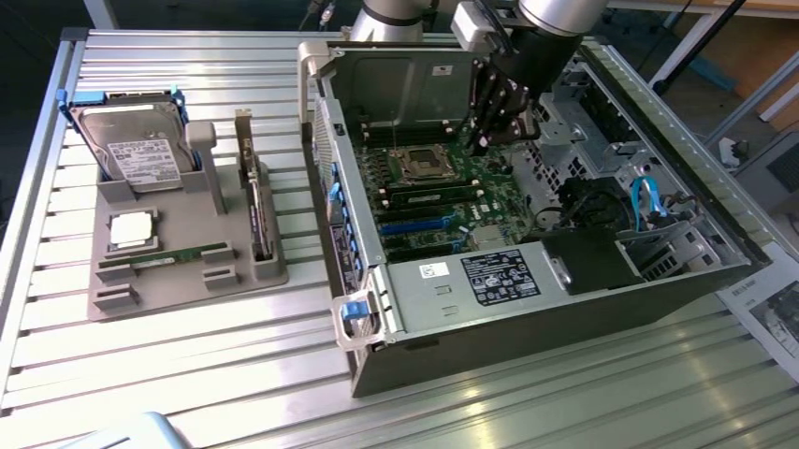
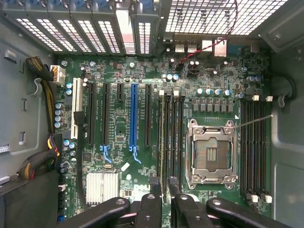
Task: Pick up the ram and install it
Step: 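Press down the ram until it locks into place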
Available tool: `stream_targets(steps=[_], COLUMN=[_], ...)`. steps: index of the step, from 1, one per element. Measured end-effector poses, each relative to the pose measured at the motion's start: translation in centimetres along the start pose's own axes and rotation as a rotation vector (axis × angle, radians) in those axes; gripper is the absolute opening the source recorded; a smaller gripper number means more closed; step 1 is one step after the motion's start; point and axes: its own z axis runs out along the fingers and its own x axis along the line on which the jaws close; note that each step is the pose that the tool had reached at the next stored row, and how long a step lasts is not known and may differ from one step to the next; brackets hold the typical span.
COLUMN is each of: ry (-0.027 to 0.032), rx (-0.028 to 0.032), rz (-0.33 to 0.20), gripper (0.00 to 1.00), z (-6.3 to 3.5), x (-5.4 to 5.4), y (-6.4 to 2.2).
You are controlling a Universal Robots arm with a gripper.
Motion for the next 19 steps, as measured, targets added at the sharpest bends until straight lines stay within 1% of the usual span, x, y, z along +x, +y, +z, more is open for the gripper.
stream_targets(steps=[6, 8, 9, 10, 19], ry=[0.0000, 0.0000, 0.0000, 0.0000, 0.0000], rx=[0.0000, 0.0000, 0.0000, 0.0000, 0.0000], rz=[0.000, 0.000, 0.000, 0.000, 0.000], gripper=[0.20, 0.18, 0.11, 0.10, 0.10], z=[0.00, 0.00, 0.00, 0.00, 0.00], x=[0.00, 0.00, 0.00, 0.00, 0.00], y=[0.00, 0.00, 0.00, 0.00, 0.00])
